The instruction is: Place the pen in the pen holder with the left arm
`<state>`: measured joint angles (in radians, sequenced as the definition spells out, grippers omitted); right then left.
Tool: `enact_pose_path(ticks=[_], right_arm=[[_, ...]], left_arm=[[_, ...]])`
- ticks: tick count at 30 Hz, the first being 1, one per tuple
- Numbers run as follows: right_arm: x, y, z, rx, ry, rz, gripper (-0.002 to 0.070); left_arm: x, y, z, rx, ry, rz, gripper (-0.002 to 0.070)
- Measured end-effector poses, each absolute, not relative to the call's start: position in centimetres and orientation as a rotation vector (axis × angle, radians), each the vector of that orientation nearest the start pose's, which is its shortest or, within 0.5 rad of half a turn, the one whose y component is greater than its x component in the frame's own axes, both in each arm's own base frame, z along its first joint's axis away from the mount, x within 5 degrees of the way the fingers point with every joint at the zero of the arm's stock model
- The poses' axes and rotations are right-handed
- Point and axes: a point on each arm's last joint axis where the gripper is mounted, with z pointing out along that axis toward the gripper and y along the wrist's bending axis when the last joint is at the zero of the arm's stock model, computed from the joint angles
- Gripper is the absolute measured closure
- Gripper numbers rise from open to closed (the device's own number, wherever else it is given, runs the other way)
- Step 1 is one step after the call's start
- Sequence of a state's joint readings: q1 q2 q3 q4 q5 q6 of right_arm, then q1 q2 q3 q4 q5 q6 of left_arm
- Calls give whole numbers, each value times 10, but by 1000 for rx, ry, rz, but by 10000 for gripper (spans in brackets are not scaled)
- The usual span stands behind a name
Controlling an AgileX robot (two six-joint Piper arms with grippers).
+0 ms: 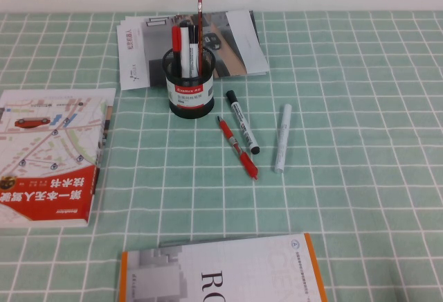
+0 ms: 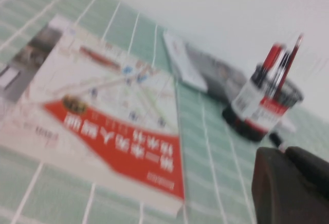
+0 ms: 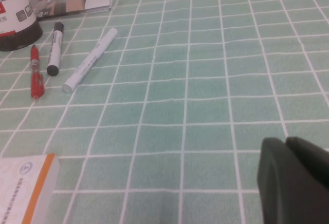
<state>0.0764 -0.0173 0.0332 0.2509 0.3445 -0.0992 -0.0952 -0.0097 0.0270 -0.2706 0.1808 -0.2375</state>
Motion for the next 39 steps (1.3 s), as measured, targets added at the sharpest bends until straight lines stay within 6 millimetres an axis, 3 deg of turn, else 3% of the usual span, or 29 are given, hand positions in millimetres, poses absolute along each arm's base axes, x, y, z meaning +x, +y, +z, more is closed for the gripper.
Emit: enact_pose_path(ticks=[10,14,18,24,31,36,39], right_arm=[[52,12,173,-3,1839,227,696],[52,12,173,-3,1839,227,696],[52,12,173,-3,1839,227,696],[52,12,173,-3,1839,227,696],[52,12,173,-3,1839,227,696],[52,12,173,-3,1839,227,696],[52,12,173,-3,1839,227,696]], left_arm=[[56,-9,197,-314,1606,-503,678],[58,-12,227,-269,1715,-481,678],[73,-17,258,-237,1902,-452,678],[119,-28,291,-129,2211,-426,678],[197,-51,319,93,2348,-480,678],[247,-93,318,301,2416,-473,678],[274,-127,313,388,2452,-469,678]])
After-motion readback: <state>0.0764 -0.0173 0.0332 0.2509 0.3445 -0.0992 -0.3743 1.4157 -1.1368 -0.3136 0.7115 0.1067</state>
